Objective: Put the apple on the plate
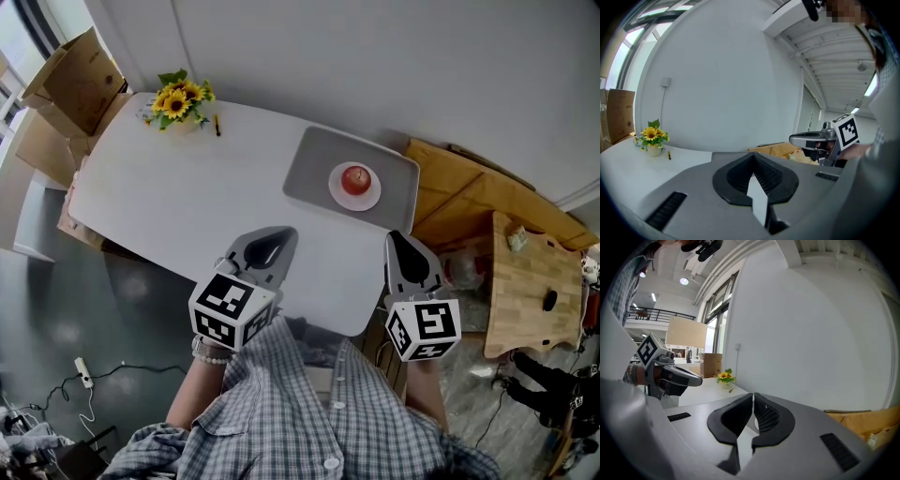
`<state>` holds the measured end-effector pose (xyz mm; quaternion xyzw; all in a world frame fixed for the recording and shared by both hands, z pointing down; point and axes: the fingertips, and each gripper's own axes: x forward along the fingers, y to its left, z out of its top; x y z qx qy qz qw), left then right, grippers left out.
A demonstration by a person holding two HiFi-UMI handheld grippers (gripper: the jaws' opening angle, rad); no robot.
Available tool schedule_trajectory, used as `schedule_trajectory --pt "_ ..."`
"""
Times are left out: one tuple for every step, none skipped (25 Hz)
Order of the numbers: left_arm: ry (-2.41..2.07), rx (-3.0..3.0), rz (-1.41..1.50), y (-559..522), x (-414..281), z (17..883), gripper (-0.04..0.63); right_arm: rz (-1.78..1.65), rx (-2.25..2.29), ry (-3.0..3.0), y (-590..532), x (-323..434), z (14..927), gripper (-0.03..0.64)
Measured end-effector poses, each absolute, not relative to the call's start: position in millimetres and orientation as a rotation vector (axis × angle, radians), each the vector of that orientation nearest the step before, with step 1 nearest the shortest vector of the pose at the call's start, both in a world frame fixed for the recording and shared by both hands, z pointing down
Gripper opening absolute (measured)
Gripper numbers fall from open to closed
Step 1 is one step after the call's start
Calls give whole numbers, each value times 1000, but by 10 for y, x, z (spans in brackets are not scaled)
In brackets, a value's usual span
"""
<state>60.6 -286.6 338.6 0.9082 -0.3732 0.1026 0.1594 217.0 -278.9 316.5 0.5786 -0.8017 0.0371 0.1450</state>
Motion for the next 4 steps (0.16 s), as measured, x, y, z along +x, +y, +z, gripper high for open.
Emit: schedule_trajectory --pt "-1067 2595 294 -2870 607 3387 9 109 1666 -2310 -2792 2170 3168 29" --pt "-1067 2594 295 -2876 608 3388 9 110 1664 -2310 -2796 2168 3172 29" --pt "-1067 2593 295 -2882 607 3389 9 111 1661 -2310 -2801 2165 3175 29" --pt "-1067 2593 296 -2890 607 3389 9 112 1659 -2310 -2807 2162 3178 29"
